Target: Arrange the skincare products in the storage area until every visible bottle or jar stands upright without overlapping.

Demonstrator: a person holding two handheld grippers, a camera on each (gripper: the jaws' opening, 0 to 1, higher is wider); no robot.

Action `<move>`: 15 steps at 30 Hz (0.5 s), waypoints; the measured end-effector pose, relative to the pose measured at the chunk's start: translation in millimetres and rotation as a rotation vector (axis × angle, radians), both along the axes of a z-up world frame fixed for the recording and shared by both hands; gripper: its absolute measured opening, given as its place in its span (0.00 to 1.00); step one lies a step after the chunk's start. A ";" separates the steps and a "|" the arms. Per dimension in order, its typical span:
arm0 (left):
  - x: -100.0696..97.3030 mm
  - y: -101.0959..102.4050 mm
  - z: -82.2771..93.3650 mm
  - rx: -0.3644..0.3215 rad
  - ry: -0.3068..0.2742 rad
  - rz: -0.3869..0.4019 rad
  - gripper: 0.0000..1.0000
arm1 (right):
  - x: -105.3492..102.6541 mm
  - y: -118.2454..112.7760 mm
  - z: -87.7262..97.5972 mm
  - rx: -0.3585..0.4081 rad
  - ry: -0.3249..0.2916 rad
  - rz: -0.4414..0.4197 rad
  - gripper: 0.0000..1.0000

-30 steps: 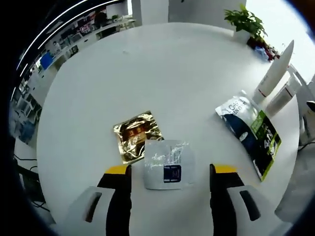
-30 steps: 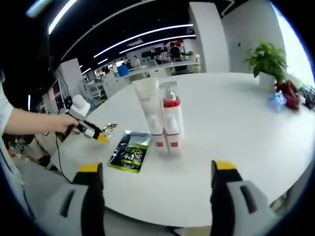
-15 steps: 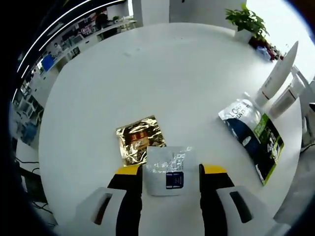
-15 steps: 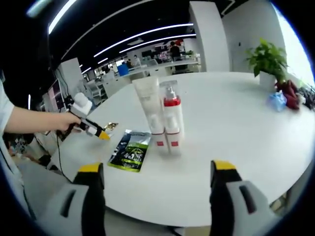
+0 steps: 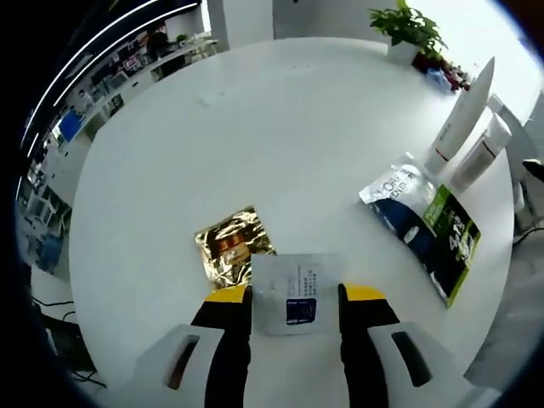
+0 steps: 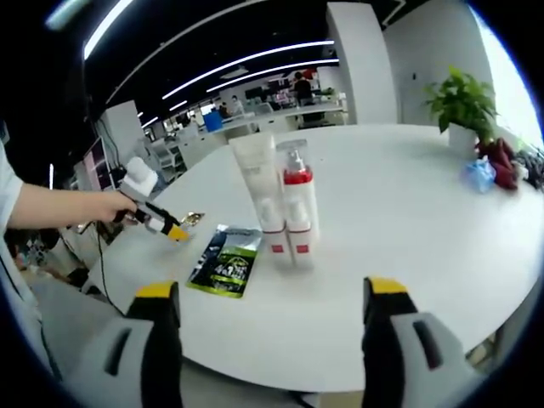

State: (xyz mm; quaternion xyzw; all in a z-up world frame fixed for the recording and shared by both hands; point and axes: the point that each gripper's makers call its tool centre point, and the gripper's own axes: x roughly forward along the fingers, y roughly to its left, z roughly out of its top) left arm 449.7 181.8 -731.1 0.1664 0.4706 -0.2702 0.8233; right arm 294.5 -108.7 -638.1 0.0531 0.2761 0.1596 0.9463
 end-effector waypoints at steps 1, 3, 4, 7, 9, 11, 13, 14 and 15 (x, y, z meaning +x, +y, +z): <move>-0.3 0.1 1.3 0.007 -0.003 -0.012 0.38 | -0.1 0.1 0.3 0.001 0.000 0.000 0.89; -0.3 -0.4 4.2 0.016 -0.007 -0.037 0.38 | -0.1 0.0 0.5 0.002 -0.001 0.000 0.89; -1.7 -2.1 6.5 0.019 -0.007 -0.052 0.38 | 0.0 0.0 0.6 0.003 -0.001 0.000 0.89; -4.4 -4.2 10.4 0.039 -0.005 -0.102 0.38 | 0.0 0.0 0.3 0.003 -0.002 0.001 0.89; -7.5 -7.1 13.0 0.054 -0.003 -0.146 0.38 | 0.2 0.0 0.4 0.004 -0.003 0.002 0.89; -11.9 -11.3 14.9 0.066 0.002 -0.195 0.38 | 0.3 0.0 0.5 0.004 -0.004 0.002 0.89; -15.4 -13.3 15.9 0.085 0.007 -0.235 0.38 | 0.3 0.1 0.8 0.004 -0.005 0.003 0.89; -14.7 -13.1 14.3 0.095 0.011 -0.255 0.38 | 0.4 0.1 0.8 0.003 -0.005 0.003 0.89; -15.4 -13.9 13.5 0.101 0.015 -0.276 0.38 | 0.3 0.1 0.9 0.004 -0.006 0.002 0.89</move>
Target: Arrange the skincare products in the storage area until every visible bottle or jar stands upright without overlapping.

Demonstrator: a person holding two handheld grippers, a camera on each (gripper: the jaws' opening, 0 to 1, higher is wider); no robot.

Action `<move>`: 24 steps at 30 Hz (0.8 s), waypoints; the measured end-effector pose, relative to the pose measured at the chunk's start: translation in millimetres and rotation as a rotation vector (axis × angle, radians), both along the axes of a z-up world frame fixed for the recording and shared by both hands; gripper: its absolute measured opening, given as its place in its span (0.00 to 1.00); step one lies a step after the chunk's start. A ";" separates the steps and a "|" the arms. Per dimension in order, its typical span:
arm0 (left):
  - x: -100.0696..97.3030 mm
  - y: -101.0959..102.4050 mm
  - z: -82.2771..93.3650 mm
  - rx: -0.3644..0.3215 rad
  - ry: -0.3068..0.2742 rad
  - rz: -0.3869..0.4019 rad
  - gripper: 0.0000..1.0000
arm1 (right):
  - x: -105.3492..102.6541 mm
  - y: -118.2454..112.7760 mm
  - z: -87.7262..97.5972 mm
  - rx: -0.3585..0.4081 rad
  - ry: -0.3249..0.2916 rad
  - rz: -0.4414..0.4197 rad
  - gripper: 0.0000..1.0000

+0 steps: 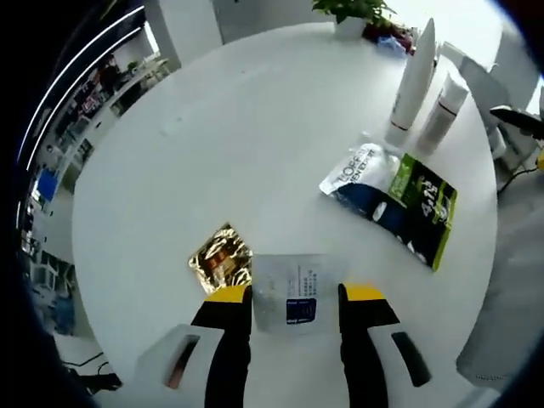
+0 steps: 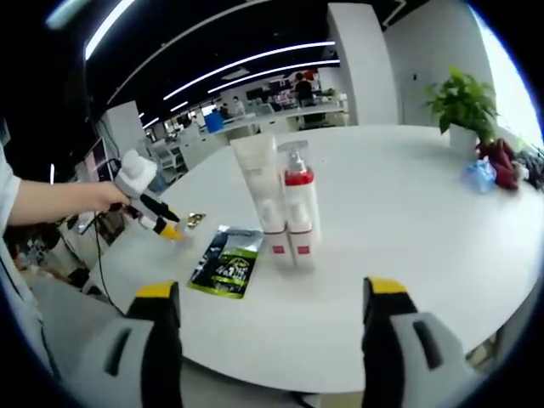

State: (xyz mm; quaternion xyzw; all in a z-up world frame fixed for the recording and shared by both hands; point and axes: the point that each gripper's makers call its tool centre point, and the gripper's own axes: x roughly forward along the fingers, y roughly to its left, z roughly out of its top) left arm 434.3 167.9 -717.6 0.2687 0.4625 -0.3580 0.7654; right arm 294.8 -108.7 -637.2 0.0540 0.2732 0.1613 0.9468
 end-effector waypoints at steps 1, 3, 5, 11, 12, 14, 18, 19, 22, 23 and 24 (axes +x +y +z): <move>-2.1 -2.3 0.3 0.006 0.004 -0.023 0.38 | 0.1 0.0 0.1 0.001 -0.001 0.000 0.89; -5.8 -5.9 0.9 0.019 0.011 -0.068 0.38 | 0.1 -0.1 0.1 0.002 -0.001 -0.001 0.89; -9.5 -12.0 1.8 0.017 0.013 -0.117 0.38 | 0.2 -0.3 0.2 0.003 -0.002 -0.002 0.89; -23.8 -25.8 -0.8 0.039 0.038 -0.242 0.38 | 0.5 -1.2 1.1 0.004 -0.006 -0.007 0.89; -26.1 -27.6 -1.8 0.041 0.044 -0.257 0.38 | 0.5 -1.1 1.3 0.004 -0.007 -0.008 0.89; -30.3 -31.2 -3.9 0.044 0.054 -0.284 0.38 | 0.3 -1.2 1.3 0.003 -0.007 -0.008 0.89; -42.9 -39.1 -10.0 0.065 0.078 -0.373 0.38 | 0.4 -1.6 1.4 0.003 -0.008 -0.010 0.89; -46.7 -40.7 -12.0 0.072 0.087 -0.395 0.38 | 0.5 -1.7 1.1 0.004 -0.007 -0.010 0.89; -56.8 -47.3 -14.7 0.063 0.113 -0.443 0.38 | 0.4 -1.4 1.4 0.002 -0.008 -0.010 0.89; -59.4 -49.1 -15.3 0.060 0.120 -0.461 0.38 | 0.5 -1.4 1.4 0.002 -0.007 -0.010 0.89; -63.6 -52.1 -16.2 0.056 0.130 -0.483 0.38 | 0.6 -1.5 1.4 0.002 -0.008 -0.010 0.89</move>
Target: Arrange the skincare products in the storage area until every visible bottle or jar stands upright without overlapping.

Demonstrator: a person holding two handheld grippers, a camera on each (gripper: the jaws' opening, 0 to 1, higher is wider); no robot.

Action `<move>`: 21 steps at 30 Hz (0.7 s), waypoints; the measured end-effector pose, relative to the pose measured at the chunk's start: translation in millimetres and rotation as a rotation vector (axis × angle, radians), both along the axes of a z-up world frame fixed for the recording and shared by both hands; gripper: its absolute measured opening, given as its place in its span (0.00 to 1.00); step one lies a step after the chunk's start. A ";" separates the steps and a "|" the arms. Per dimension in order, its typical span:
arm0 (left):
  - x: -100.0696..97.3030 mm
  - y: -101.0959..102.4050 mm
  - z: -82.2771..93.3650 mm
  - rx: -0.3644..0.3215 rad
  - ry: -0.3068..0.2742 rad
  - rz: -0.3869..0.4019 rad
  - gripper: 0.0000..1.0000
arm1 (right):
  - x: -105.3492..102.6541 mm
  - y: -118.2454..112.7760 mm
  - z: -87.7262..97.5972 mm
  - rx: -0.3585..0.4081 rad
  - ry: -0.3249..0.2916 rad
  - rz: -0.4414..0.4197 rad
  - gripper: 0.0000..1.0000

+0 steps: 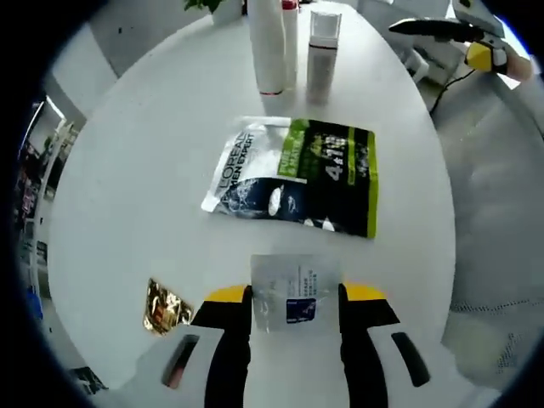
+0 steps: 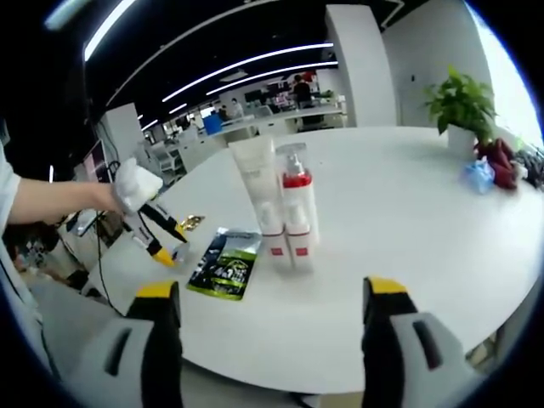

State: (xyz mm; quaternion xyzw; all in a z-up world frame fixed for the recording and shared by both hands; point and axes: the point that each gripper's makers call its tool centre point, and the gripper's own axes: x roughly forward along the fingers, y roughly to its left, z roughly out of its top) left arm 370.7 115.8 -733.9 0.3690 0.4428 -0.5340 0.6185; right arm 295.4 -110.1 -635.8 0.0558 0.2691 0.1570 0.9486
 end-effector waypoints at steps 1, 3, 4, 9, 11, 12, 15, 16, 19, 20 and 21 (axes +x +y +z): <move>-2.3 -1.4 -0.6 0.000 0.006 -0.007 0.38 | 0.0 0.0 0.0 0.000 0.000 0.000 0.89; -6.9 -4.3 -3.0 0.001 0.020 -0.028 0.38 | 0.0 0.1 0.0 0.000 0.001 0.000 0.89; -7.9 -5.2 -5.0 0.007 0.021 -0.036 0.38 | -0.1 0.1 0.0 0.000 0.001 0.000 0.89; -12.0 -7.0 -10.1 0.022 0.035 -0.062 0.38 | -0.2 0.0 -0.6 -0.002 0.003 0.000 0.89; -12.8 -7.3 -10.8 0.023 0.040 -0.070 0.38 | -0.2 0.3 -0.6 -0.001 0.004 0.001 0.89; -12.6 -7.2 -10.7 0.024 0.038 -0.077 0.38 | -0.2 0.2 -0.7 -0.002 0.004 0.001 0.89; -13.2 -7.2 -10.0 0.021 0.044 -0.077 0.38 | 0.0 0.3 -0.7 -0.002 0.004 0.001 0.89; -13.4 -7.2 -9.8 0.017 0.045 -0.076 0.38 | -0.2 0.2 -0.9 -0.003 0.005 0.001 0.89; -13.5 -7.2 -9.8 0.015 0.044 -0.078 0.38 | -0.1 0.3 -0.6 -0.003 0.004 0.001 0.89; -13.7 -7.1 -9.7 0.016 0.041 -0.082 0.38 | -0.2 0.3 -0.7 -0.004 0.004 0.001 0.89; -13.9 -7.0 -9.6 0.017 0.040 -0.083 0.38 | -0.2 0.4 -0.8 -0.004 0.005 0.002 0.89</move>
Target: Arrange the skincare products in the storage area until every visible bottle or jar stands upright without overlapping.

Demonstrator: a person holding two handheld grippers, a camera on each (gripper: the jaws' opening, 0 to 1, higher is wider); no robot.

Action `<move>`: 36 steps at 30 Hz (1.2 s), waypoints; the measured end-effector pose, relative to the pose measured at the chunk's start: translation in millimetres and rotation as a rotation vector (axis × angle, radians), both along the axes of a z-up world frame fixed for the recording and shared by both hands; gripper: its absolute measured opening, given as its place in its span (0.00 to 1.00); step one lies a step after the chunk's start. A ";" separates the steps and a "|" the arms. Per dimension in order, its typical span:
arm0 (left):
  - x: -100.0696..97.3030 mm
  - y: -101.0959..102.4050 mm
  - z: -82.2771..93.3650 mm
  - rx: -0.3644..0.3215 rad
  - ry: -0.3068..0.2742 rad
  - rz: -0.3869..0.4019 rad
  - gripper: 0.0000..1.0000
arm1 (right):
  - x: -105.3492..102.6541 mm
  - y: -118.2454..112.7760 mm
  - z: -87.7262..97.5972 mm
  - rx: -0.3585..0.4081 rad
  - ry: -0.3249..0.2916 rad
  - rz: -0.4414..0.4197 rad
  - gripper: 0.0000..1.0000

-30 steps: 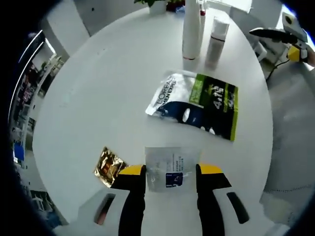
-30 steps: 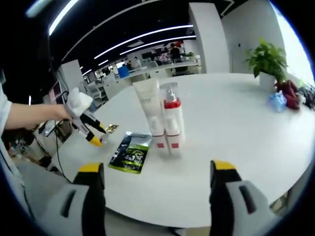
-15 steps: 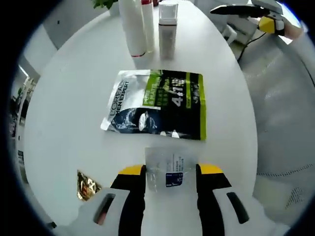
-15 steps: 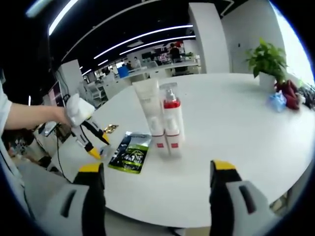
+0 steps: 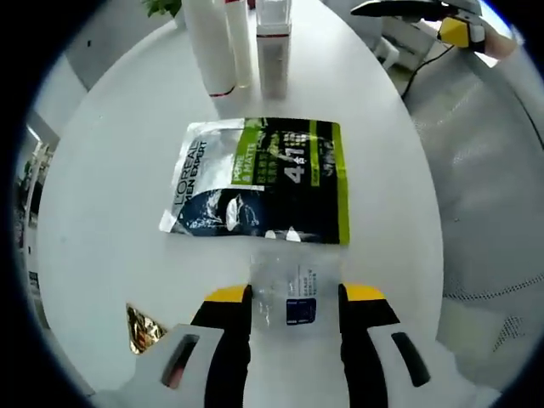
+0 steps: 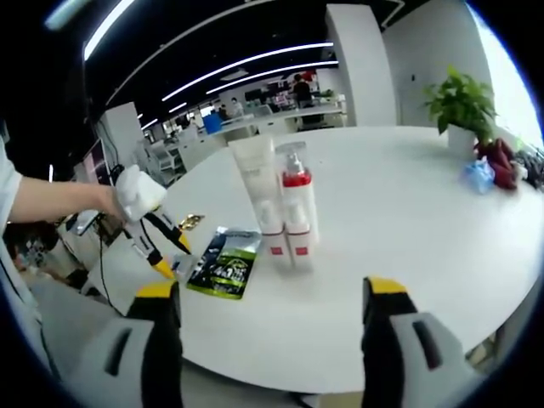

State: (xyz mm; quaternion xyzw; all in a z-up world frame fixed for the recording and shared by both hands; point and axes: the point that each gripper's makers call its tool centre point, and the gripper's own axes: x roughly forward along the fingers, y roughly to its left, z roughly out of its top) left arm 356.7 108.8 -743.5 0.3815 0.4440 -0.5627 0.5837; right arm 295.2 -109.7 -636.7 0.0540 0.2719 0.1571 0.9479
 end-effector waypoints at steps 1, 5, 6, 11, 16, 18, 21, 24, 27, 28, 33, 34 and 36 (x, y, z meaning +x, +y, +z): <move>-0.1 0.0 0.1 0.001 -0.001 0.000 0.38 | 0.0 0.0 0.1 0.000 -0.001 0.000 0.89; -0.3 0.0 0.1 0.002 -0.002 -0.001 0.38 | -0.2 0.2 0.0 0.000 0.000 0.001 0.89; -0.3 0.0 0.1 0.002 -0.002 -0.001 0.38 | -0.2 0.2 0.1 0.000 -0.001 0.001 0.89; -0.6 -0.2 0.1 0.003 -0.002 0.003 0.38 | -0.2 0.1 0.1 0.002 0.000 0.001 0.88; -1.3 -0.4 -0.1 0.006 -0.002 0.003 0.40 | -0.2 0.3 0.3 0.000 -0.002 0.002 0.88; 0.4 0.6 -0.5 0.012 -0.012 0.006 0.43 | -0.3 0.5 0.3 0.000 -0.002 0.003 0.88; 2.6 1.0 0.2 0.011 -0.020 0.017 0.45 | -0.2 0.7 0.6 0.000 -0.003 0.003 0.88; 5.8 -0.4 4.4 -0.012 -0.022 0.055 0.46 | -0.3 1.2 0.7 -0.001 -0.003 0.006 0.88; 8.1 -1.0 9.5 -0.039 -0.021 0.103 0.48 | -0.3 1.4 1.1 -0.003 -0.007 0.008 0.88; 8.5 -0.3 10.2 -0.040 -0.022 0.113 0.49 | -0.3 1.6 1.2 -0.003 -0.007 0.009 0.88; 6.9 3.8 15.0 -0.060 -0.019 0.181 0.52 | -0.4 2.3 2.1 -0.007 -0.013 0.014 0.88; 6.2 4.2 16.2 -0.068 -0.018 0.192 0.53 | -0.4 2.4 2.2 -0.008 -0.014 0.015 0.88; 5.6 5.5 19.5 -0.087 -0.023 0.228 0.55 | -0.4 2.7 2.5 -0.008 -0.016 0.018 0.88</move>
